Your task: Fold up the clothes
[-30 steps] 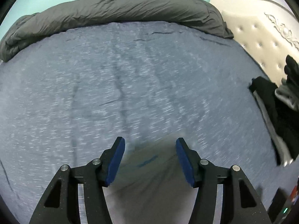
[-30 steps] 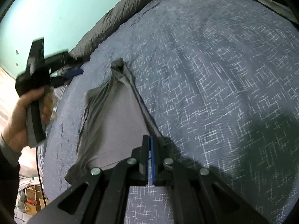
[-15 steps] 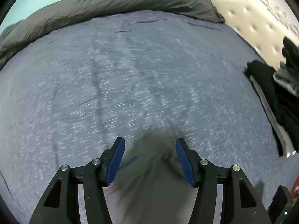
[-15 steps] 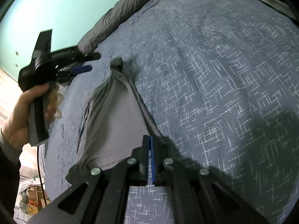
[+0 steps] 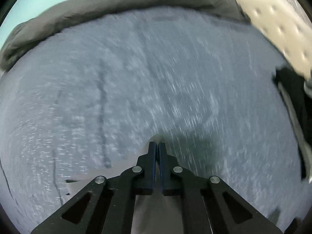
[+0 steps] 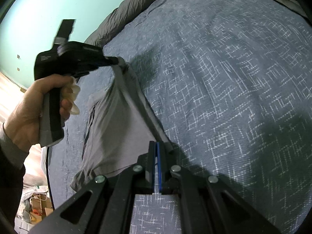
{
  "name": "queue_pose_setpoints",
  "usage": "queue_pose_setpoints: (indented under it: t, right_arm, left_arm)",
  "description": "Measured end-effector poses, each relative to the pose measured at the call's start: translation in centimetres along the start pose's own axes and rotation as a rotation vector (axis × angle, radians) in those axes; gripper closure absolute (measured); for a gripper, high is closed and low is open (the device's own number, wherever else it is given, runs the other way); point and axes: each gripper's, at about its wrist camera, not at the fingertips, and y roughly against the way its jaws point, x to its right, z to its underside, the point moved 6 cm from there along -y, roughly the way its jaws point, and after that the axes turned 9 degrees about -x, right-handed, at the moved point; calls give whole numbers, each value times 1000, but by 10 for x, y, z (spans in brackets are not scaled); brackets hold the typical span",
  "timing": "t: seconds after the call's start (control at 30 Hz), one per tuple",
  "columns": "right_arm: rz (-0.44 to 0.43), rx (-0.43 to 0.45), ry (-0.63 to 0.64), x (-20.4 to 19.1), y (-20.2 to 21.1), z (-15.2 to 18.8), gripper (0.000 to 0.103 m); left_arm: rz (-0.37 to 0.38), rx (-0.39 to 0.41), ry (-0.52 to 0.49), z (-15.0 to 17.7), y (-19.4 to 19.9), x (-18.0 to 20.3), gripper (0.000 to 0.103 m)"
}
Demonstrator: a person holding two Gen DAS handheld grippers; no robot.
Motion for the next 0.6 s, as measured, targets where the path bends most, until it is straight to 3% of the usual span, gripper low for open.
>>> queue_pose_setpoints:
  t: [0.17, 0.27, 0.33, 0.6]
  right_arm:
    - [10, -5, 9, -1, -2, 1, 102]
    - [14, -5, 6, 0, -3, 0, 102]
    - [16, -5, 6, 0, -3, 0, 102]
    - [23, -4, 1, 2, -4, -2, 102]
  left_arm:
    - [75, -29, 83, -2, -10, -4, 98]
    - [107, -44, 79, 1, -15, 0, 81]
    - [116, -29, 69, 1, -9, -2, 63]
    - [171, 23, 70, 20, 45, -53, 56]
